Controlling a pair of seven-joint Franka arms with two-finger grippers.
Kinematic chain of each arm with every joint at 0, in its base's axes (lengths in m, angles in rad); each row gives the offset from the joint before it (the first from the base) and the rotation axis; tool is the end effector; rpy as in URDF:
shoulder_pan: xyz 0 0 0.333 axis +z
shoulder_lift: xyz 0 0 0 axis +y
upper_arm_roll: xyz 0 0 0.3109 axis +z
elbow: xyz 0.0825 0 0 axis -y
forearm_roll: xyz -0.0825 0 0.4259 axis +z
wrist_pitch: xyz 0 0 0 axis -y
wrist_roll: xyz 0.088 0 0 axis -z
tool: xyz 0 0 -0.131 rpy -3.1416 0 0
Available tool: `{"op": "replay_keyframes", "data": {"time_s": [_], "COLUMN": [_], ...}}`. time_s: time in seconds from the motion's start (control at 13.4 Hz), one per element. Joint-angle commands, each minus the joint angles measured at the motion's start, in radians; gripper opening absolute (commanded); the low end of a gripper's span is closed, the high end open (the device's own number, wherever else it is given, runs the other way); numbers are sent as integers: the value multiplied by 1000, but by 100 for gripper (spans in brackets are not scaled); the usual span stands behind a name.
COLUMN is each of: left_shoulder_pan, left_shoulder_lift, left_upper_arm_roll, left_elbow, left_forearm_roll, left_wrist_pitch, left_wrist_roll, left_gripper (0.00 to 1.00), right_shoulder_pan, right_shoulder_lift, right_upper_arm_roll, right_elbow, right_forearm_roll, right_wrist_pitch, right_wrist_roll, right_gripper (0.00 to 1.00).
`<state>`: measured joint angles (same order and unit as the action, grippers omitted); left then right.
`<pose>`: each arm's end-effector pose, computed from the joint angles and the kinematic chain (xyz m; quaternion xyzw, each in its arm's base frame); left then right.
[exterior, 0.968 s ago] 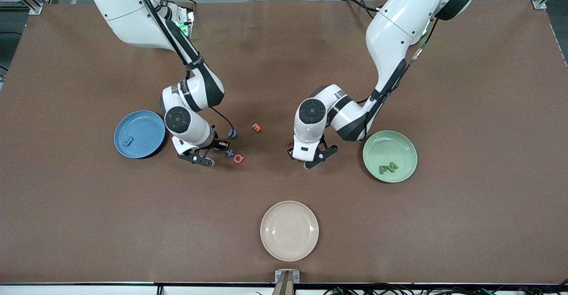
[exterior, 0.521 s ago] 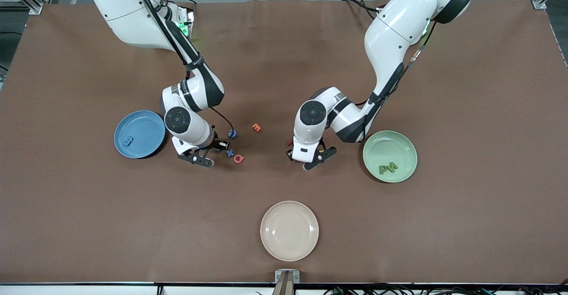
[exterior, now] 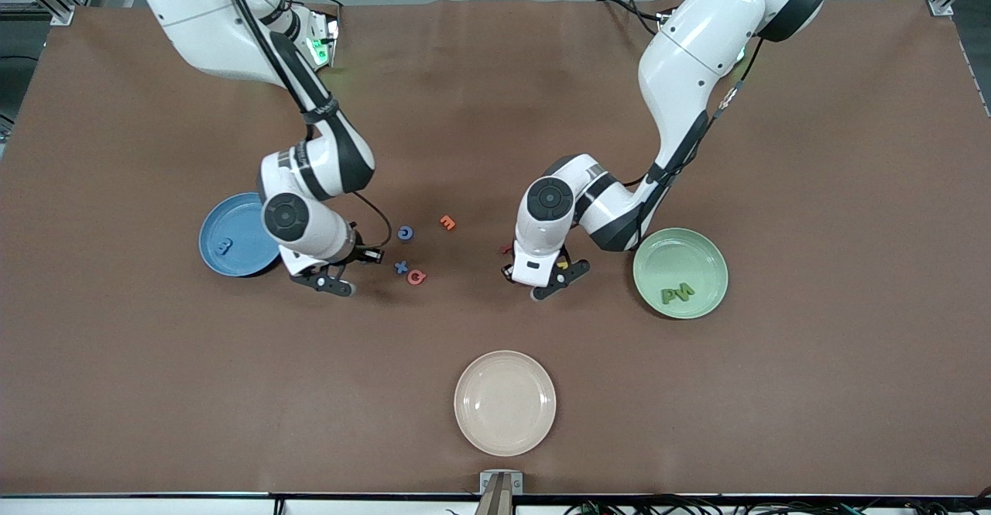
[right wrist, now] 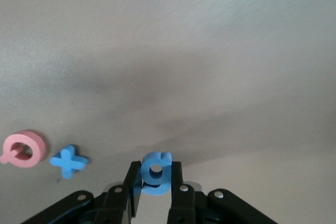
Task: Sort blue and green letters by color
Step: 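Grasp green u with the left gripper while the right gripper grasps blue g, then drop g on the blue plate while the left gripper drops u on green plate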
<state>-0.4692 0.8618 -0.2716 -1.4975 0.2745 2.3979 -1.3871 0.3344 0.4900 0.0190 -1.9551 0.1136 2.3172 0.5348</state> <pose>0.5718 -0.4809 0.1190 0.9619 0.2708 0.0146 0.0358 0.5862 0.2209 0.1538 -0.9882 0.1320 0.0765 0.0120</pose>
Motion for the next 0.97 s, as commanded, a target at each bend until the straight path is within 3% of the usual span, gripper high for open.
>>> {"op": "replay_keyframes", "data": {"time_s": [0.0, 0.3, 0.6, 0.89], "left_shoulder_pan": [0, 1, -6, -11], "left_shoulder_lift": [16, 16, 45, 17], "left_upper_arm_roll": [17, 28, 46, 43], "left_elbow": [14, 8, 10, 13], "left_forearm_roll": [20, 22, 22, 25], "left_wrist_pitch": [12, 10, 10, 10], "left_wrist_roll": [25, 33, 74, 72], "left_gripper": [51, 48, 40, 7], "right_shoulder_pan": [-95, -225, -351, -440], "right_shoulder_lift": [-137, -250, -268, -261], "right_upper_arm_roll": [10, 6, 6, 6], "right_elbow": [-108, -241, -312, -372], "right_forearm_roll": [15, 1, -11, -95], "right_wrist_pitch": [-42, -27, 33, 120], "right_wrist_roll": [-161, -422, -633, -728], "right_gripper": [8, 8, 8, 8]}}
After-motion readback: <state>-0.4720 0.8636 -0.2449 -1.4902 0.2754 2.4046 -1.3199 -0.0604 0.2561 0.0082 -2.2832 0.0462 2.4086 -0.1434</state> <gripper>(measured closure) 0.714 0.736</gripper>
